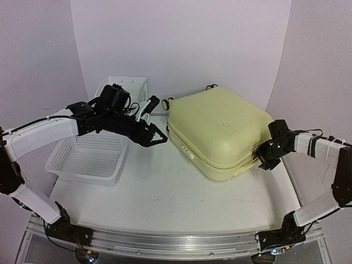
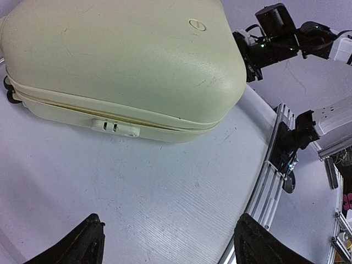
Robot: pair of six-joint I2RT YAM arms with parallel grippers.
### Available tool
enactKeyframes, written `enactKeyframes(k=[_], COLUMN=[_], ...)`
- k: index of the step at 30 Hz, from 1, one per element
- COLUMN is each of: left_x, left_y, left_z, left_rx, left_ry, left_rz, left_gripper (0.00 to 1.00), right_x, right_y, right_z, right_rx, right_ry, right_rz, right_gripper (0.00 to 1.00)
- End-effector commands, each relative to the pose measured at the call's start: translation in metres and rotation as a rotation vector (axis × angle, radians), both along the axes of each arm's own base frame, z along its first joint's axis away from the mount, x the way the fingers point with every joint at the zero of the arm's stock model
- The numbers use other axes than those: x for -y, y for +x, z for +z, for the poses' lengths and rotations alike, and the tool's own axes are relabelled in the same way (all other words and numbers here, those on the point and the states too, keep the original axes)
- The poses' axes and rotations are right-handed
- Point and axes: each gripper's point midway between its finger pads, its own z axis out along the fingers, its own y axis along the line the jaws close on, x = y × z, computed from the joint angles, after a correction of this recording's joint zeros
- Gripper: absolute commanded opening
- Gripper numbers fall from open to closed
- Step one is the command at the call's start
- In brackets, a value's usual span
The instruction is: Open, take out, and arrange the luggage
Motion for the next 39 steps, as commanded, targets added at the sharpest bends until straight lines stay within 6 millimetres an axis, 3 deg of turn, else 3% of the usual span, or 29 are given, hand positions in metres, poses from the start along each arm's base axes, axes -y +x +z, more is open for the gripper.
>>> enactKeyframes(k=[1,8,13,15,17,20,24,29,32,36,39], left_x=[-0.006,-0.008,-0.008,-0.009,-0.011,-0.014,-0.019,-0.017,-0.013,-0.007,-0.005], left_y=[-0.001,-0.001,0.001,0.002,0.003,0.003,0.005,0.01,0.014,0.018,0.022], left_z=[0.027,0.022,0.02,0.02,0.02,0.022,0.025,0.031,0.033,0.038,0.041], left_rx=[0.065,0.066,0.07,0.074,0.081,0.094,0.114,0.127,0.132,0.117,0.091], left_ry=[-0.062,-0.051,-0.045,-0.042,-0.038,-0.036,-0.032,-0.037,-0.04,-0.058,-0.076], left_rz=[0.022,0.028,0.034,0.039,0.045,0.057,0.073,0.076,0.073,0.058,0.064], left_gripper=[0.81,0.82,0.82,0.82,0.82,0.82,0.82,0.83,0.82,0.82,0.84], right_x=[0.003,0.002,0.004,0.01,0.015,0.034,0.064,0.066,0.074,0.092,0.091], right_y=[0.013,0.02,0.019,0.019,0.016,0.0,-0.01,-0.004,0.01,0.05,0.083], right_z=[0.0,-0.029,-0.049,-0.052,-0.053,-0.062,-0.065,-0.056,-0.058,-0.064,-0.058], right_rx=[0.049,0.027,0.006,0.008,0.007,-0.036,-0.05,-0.024,-0.047,-0.047,0.032], right_ry=[-0.015,0.011,-0.008,-0.049,-0.087,-0.133,-0.106,-0.1,-0.164,-0.259,-0.274], right_rz=[-0.095,-0.162,-0.183,-0.172,-0.14,-0.09,0.054,0.433,0.574,0.707,0.824], right_gripper=[0.36,0.4,0.35,0.29,0.15,0.0,0.0,0.0,0.0,0.0,0.0])
